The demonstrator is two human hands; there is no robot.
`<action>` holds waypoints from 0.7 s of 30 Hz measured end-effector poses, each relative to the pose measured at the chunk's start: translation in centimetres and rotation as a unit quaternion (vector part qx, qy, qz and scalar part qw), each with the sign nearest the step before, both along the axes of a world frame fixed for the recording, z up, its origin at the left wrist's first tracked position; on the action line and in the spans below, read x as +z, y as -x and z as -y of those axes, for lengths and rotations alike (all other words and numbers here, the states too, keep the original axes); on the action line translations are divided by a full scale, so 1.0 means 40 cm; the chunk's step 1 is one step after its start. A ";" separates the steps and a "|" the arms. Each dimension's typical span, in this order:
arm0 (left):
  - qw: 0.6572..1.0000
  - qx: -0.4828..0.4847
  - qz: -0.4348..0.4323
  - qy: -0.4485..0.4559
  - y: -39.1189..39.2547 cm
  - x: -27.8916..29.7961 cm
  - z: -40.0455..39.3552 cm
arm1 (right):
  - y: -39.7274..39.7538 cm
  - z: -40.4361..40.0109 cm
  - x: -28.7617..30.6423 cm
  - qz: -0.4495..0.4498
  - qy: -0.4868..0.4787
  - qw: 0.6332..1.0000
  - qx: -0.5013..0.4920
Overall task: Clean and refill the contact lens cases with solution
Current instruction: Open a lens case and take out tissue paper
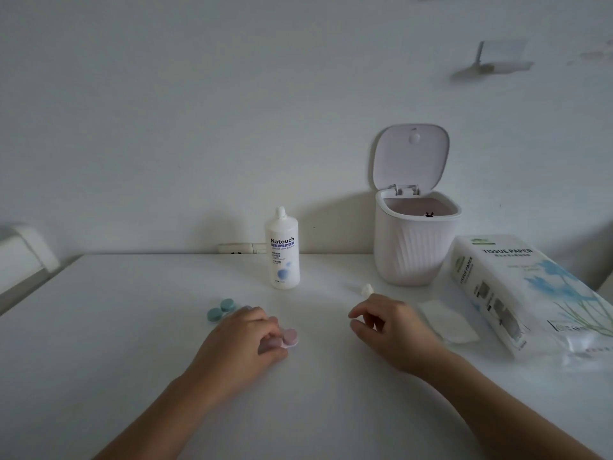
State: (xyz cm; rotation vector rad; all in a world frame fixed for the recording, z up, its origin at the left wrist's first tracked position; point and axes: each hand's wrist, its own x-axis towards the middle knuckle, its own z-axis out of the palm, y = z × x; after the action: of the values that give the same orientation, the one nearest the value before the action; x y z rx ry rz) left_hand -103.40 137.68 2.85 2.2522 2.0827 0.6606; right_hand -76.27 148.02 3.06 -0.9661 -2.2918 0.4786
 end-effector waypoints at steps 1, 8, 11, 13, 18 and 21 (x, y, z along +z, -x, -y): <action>1.000 -0.005 0.012 0.002 -0.005 0.004 -0.002 | -0.003 -0.002 0.000 -0.003 0.006 1.000 0.000; 0.993 -0.094 0.066 0.020 -0.078 0.030 -0.070 | -0.014 -0.025 0.024 0.028 0.072 0.996 0.038; 0.989 -0.135 0.057 0.029 -0.108 0.025 -0.109 | -0.007 -0.025 0.009 0.038 0.056 0.997 0.035; 0.985 -0.158 0.056 0.031 -0.117 0.012 -0.128 | -0.001 -0.024 -0.008 0.033 0.040 0.998 0.034; 0.981 -0.170 0.085 0.044 -0.118 -0.027 -0.149 | 0.009 -0.031 -0.029 0.039 0.020 0.997 0.057; 0.980 -0.164 0.099 0.042 -0.115 -0.043 -0.153 | 0.008 -0.030 -0.037 0.028 0.014 0.998 0.060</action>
State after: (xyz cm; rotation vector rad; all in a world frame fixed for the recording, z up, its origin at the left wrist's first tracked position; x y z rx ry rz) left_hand -98.80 143.79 1.12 2.2969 1.5705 0.7231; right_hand -76.58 149.24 1.58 -0.8683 -2.4084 0.5416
